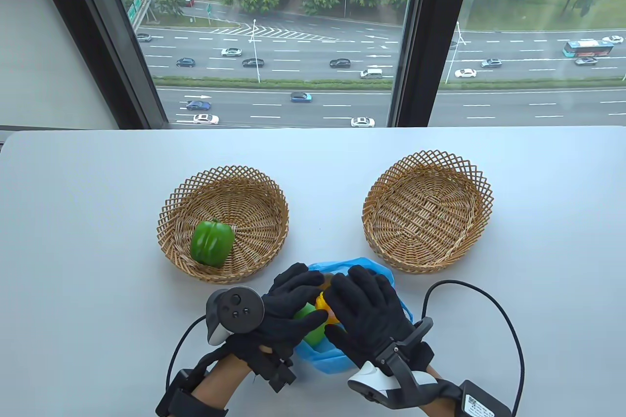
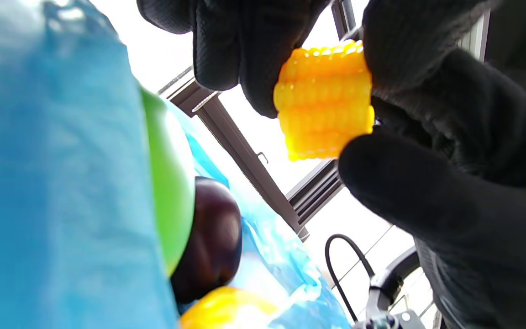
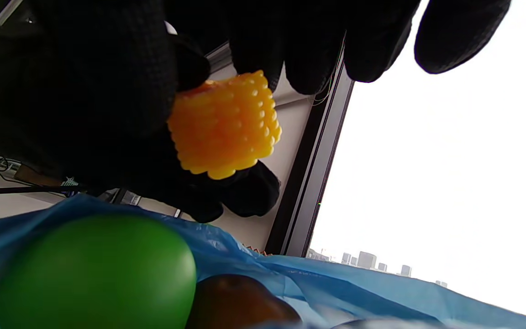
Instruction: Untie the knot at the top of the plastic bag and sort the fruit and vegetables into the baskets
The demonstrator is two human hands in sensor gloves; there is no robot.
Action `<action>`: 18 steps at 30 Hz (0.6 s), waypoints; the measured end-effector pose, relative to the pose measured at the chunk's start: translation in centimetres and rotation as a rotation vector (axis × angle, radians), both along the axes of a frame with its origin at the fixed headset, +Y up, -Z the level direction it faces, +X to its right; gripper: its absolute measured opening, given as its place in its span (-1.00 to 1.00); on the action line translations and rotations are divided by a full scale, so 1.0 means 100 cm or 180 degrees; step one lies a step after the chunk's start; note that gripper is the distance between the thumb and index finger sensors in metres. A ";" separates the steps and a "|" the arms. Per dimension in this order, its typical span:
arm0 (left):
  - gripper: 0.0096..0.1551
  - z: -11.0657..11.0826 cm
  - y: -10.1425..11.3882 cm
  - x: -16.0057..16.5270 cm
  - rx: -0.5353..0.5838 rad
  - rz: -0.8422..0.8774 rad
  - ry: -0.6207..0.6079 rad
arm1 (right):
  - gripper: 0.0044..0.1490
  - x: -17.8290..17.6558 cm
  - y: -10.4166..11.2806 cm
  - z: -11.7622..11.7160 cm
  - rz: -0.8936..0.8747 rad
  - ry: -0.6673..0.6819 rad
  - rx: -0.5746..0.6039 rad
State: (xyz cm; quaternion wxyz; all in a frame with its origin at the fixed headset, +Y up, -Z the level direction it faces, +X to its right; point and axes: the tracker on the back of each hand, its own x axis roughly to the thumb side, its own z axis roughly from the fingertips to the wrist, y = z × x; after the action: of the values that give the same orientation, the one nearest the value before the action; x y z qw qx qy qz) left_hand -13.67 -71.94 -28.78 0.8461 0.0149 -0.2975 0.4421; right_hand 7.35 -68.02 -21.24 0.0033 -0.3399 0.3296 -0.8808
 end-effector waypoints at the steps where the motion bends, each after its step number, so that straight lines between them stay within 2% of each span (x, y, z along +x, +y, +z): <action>1: -0.20 0.000 0.001 -0.002 0.0017 0.0000 0.0045 | 0.04 0.001 0.000 -0.003 0.0012 -0.0018 -0.0080; 7: -0.24 -0.002 0.012 -0.017 0.0468 -0.0373 0.0290 | -0.01 0.020 -0.002 -0.017 -0.0149 -0.0089 -0.0371; 11: -0.25 -0.001 0.019 -0.027 0.0743 -0.0601 0.0459 | -0.03 0.032 -0.002 -0.025 -0.0180 -0.0203 -0.0434; 14: -0.25 0.003 0.024 -0.031 0.1398 -0.0973 0.0685 | 0.01 0.038 -0.003 -0.030 -0.0282 -0.0239 -0.0493; 16: -0.24 0.005 0.027 -0.032 0.1649 -0.1167 0.0754 | 0.01 0.040 -0.004 -0.033 -0.0343 -0.0242 -0.0562; 18: -0.24 0.006 0.029 -0.035 0.1755 -0.1203 0.0799 | 0.00 0.041 -0.005 -0.034 -0.0327 -0.0248 -0.0591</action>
State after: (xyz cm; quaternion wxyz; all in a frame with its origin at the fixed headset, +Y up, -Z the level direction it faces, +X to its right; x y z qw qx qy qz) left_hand -17.14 -69.06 -28.18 0.9070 0.2416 -0.2968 0.1756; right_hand 11.42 -68.55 -24.60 -0.0605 -0.2869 0.2631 -0.9191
